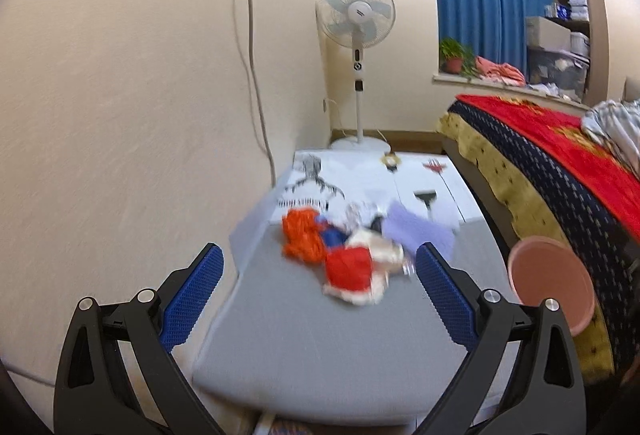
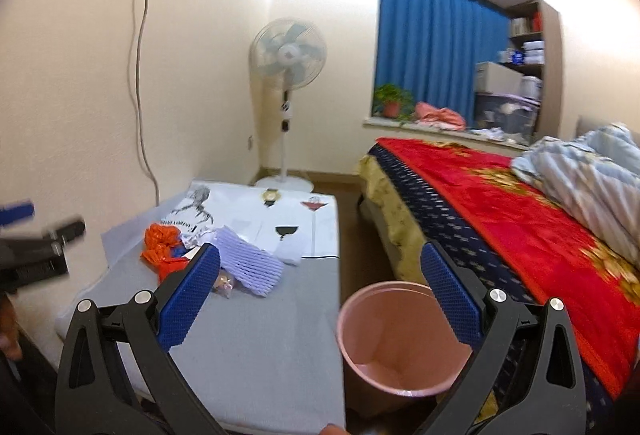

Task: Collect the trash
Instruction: 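Reach the right tool to the lavender foam net and close on it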

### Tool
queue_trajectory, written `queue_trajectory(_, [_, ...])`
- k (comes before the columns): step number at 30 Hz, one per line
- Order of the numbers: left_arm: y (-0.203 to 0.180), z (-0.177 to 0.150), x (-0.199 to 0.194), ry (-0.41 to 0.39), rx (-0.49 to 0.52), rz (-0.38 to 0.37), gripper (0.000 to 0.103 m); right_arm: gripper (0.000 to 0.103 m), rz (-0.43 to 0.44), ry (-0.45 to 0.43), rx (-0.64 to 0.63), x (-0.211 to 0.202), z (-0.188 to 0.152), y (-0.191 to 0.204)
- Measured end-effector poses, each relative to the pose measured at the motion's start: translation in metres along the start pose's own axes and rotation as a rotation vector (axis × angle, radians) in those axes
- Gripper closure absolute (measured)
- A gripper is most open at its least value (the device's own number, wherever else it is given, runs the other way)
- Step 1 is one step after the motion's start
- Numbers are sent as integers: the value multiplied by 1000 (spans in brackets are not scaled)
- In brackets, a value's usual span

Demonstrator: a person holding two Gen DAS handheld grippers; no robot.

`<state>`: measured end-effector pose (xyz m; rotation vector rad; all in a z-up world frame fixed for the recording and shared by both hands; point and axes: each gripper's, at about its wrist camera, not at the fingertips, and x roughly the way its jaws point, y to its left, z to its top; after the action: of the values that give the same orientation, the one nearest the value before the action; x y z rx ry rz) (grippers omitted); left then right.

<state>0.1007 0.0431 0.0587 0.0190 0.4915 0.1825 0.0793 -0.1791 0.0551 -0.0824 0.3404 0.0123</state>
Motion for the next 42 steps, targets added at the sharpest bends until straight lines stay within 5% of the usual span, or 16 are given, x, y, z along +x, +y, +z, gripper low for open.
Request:
queue_trajectory(6, [8,36,70,4,-11,87,9,5,72,83,57,86,2,23])
queue_trajectory(11, [25,46,118,60,-70,100,9,5,116,126,-27,150,-17,64])
queue_trajectory(17, [32,49,145,93,-101,87,9,5,166,199,-49,218,-41,104])
queue_trajectory(20, [39,49,151,108,-125,95,9,16,190,221,-45,242,-50,118])
queue_trajectory(29, [50,48,160,130,-166,113,9,24,199,245,-61,275,-66,139])
queue_trajectory(33, [48,49,161,132,-161,111,9,33,203,245,-81,278,-66,144])
queue_trajectory(35, [47,48,162,131,-154,109,9,47,203,218,-93,277,-64,146])
queue_trajectory(37, [46,48,162,129,-147,113,9,90,222,220,-116,278,-63,149])
queue_trajectory(42, [49,47,164,129,-147,130,9,92,215,224,-83,274,-57,131])
